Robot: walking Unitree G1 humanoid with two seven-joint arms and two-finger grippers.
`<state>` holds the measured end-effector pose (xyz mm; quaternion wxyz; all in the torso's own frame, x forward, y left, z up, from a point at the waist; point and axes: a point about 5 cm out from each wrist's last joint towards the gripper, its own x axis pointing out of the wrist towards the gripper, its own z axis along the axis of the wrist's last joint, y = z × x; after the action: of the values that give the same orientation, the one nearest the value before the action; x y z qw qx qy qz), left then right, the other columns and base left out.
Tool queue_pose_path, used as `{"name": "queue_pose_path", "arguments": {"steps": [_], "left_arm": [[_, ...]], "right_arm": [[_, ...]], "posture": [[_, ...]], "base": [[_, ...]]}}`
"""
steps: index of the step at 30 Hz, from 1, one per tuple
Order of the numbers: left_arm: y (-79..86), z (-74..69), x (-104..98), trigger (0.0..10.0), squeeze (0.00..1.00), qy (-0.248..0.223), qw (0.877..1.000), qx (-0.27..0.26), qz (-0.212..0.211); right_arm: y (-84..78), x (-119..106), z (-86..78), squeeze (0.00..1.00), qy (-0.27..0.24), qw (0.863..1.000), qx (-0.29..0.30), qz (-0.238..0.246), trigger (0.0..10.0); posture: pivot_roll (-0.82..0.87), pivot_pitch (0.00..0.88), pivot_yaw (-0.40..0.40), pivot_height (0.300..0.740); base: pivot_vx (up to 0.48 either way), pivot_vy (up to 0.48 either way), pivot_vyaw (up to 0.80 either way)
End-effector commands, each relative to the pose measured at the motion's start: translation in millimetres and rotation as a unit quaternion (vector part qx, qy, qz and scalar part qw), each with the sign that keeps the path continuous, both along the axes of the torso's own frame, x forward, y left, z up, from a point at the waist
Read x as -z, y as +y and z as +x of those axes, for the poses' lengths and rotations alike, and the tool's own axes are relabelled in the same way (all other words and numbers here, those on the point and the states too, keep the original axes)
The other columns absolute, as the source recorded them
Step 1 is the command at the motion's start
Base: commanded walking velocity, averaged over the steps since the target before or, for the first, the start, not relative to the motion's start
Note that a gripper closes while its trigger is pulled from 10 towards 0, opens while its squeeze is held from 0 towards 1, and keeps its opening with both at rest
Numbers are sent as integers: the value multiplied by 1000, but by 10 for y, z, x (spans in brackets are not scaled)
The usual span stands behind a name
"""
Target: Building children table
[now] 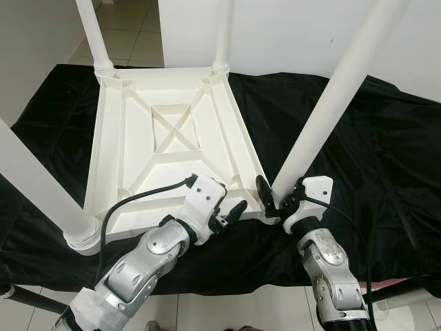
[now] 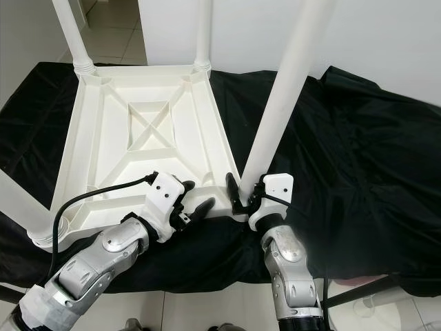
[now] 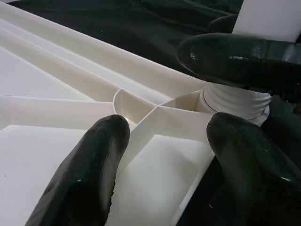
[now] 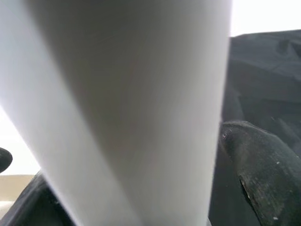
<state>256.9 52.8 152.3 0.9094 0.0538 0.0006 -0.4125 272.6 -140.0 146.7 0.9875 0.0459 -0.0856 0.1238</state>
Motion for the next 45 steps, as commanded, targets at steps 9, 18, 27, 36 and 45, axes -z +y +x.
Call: {"name": "queue_pose_path", "arguments": {"steps": [9, 18, 27, 36, 45], "left_arm": [[-64, -99, 16, 10000, 0, 14, 995, 101, 5], [-26, -143, -20, 10000, 0, 10, 993, 117, 8], [17, -287, -49, 10000, 0, 16, 985, 173, 20], [43, -287, -56, 10000, 0, 16, 984, 177, 32], [39, -304, -55, 10000, 0, 21, 985, 168, 27]], "right_arm": [[-21, -76, -17, 0, -15, 1000, -20, 4, 10000], [-56, -129, 15, 0, -24, 998, -58, -12, 10000], [-52, -188, 5, 0, -28, 982, -173, -70, 10000], [-159, -166, 96, 0, -23, 979, -182, -94, 0], [-144, -151, 41, 0, -15, 982, -172, -71, 10000]], "posture": [[-34, 132, -49, 740], [-42, 137, -61, 740], [-81, 154, -55, 740], [-84, 168, -39, 740], [-86, 174, -47, 740]], "base": [[0, 0, 0], [0, 0, 0], [0, 0, 0], [0, 0, 0], [0, 0, 0]]}}
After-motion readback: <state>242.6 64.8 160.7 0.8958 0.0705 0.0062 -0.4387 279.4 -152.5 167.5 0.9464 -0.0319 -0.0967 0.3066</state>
